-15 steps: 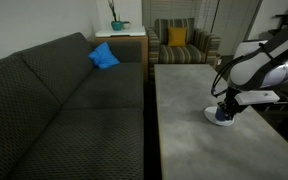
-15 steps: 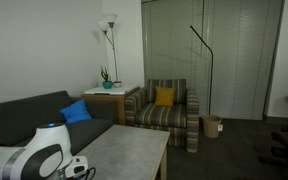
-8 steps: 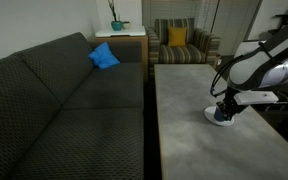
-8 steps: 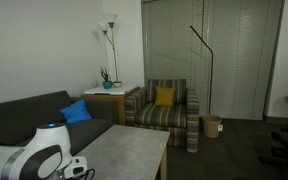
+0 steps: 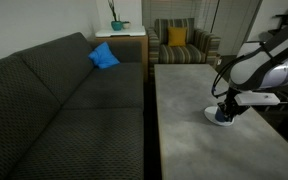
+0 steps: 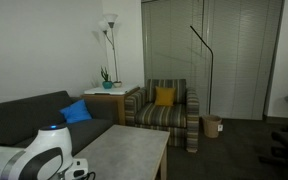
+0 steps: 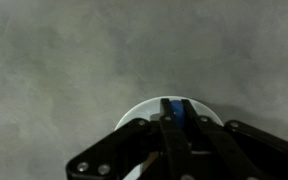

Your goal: Put the cup on the plate

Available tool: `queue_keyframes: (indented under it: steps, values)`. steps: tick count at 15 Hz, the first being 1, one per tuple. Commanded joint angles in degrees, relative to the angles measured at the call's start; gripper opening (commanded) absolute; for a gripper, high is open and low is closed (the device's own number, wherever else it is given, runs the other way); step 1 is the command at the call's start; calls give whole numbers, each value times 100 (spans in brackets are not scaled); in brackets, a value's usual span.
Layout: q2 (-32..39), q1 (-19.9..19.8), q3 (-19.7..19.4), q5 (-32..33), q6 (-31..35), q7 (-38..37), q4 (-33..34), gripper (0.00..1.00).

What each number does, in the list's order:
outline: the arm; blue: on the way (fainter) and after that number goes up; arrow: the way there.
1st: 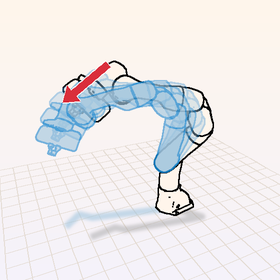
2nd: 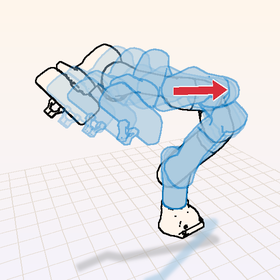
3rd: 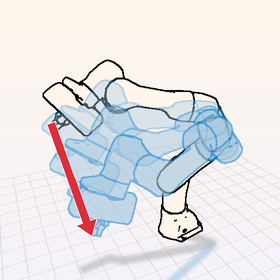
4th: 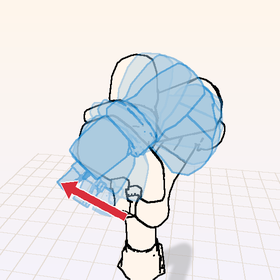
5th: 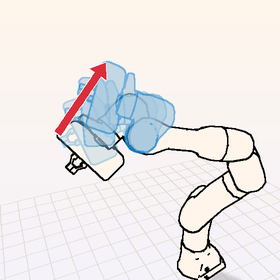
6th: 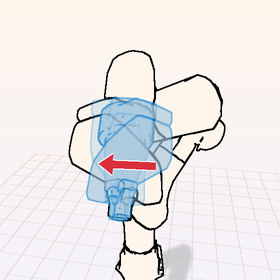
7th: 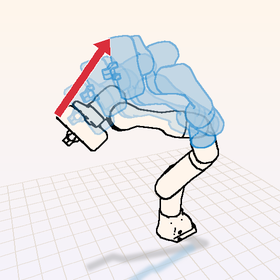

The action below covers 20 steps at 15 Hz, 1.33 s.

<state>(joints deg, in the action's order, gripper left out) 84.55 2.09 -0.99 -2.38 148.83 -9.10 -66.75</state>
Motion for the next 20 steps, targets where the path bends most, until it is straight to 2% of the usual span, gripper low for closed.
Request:
queue_keyframes:
  steps: [1, 2, 10, 11, 16, 20]
  values:
    - [0, -78, 91, -104, 129, 52, -107, 38]
    - [0, -76, 93, -110, 121, 57, -102, 39]
    - [0, -33, 48, -88, 54, 28, -21, 95]
    - [0, -5, 21, -71, -24, 10, 19, 99]
    - [-5, 110, -24, -11, -251, -7, 170, 100]
    - [-54, 193, 45, -69, -42, -77, 59, 100]
